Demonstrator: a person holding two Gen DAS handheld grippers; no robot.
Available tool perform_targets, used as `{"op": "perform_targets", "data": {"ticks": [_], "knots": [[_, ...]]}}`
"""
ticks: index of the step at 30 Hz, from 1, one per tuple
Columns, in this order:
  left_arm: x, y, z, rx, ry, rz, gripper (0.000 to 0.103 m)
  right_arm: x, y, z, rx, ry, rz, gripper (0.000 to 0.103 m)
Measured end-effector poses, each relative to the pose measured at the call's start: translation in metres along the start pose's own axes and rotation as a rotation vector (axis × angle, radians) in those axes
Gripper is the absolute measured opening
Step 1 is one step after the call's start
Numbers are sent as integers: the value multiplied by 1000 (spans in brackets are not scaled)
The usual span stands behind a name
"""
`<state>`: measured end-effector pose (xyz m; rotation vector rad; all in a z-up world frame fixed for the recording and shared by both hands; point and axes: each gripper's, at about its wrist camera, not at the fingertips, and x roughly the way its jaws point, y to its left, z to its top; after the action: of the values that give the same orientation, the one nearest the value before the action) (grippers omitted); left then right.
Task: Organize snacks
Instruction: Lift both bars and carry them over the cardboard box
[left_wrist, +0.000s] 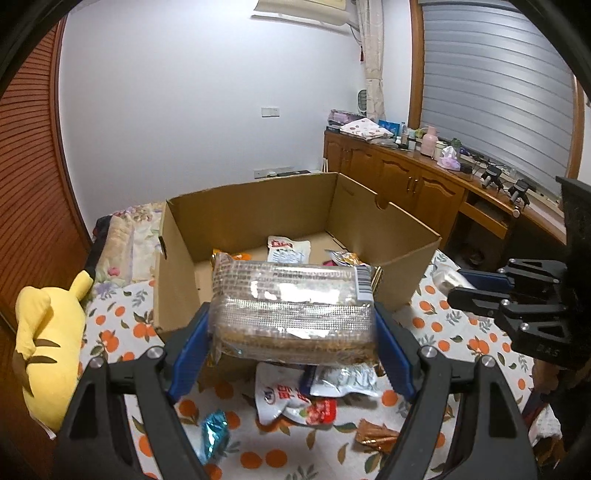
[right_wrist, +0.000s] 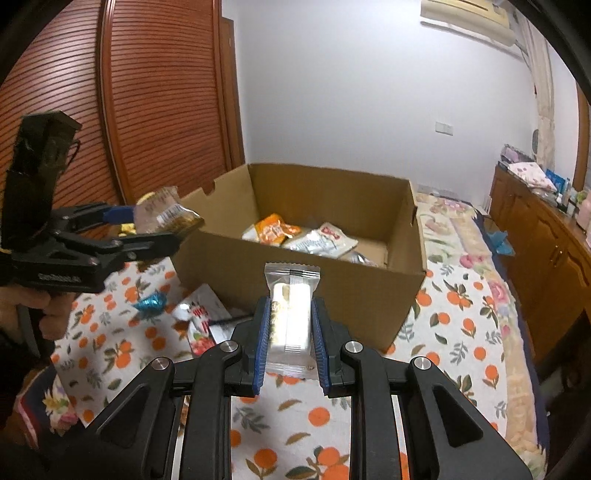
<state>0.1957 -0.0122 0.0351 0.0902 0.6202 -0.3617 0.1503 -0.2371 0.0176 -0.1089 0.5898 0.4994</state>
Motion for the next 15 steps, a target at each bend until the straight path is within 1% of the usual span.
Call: {"op": "perform_targets", "data": {"ticks": [8,15], "knots": [[9,3,15,-1,-1,6,81,8,7,20,-13,-12,11,20],[27,11,24,-23,32,6,81,13,4,30,-18,-6,2,20]]}}
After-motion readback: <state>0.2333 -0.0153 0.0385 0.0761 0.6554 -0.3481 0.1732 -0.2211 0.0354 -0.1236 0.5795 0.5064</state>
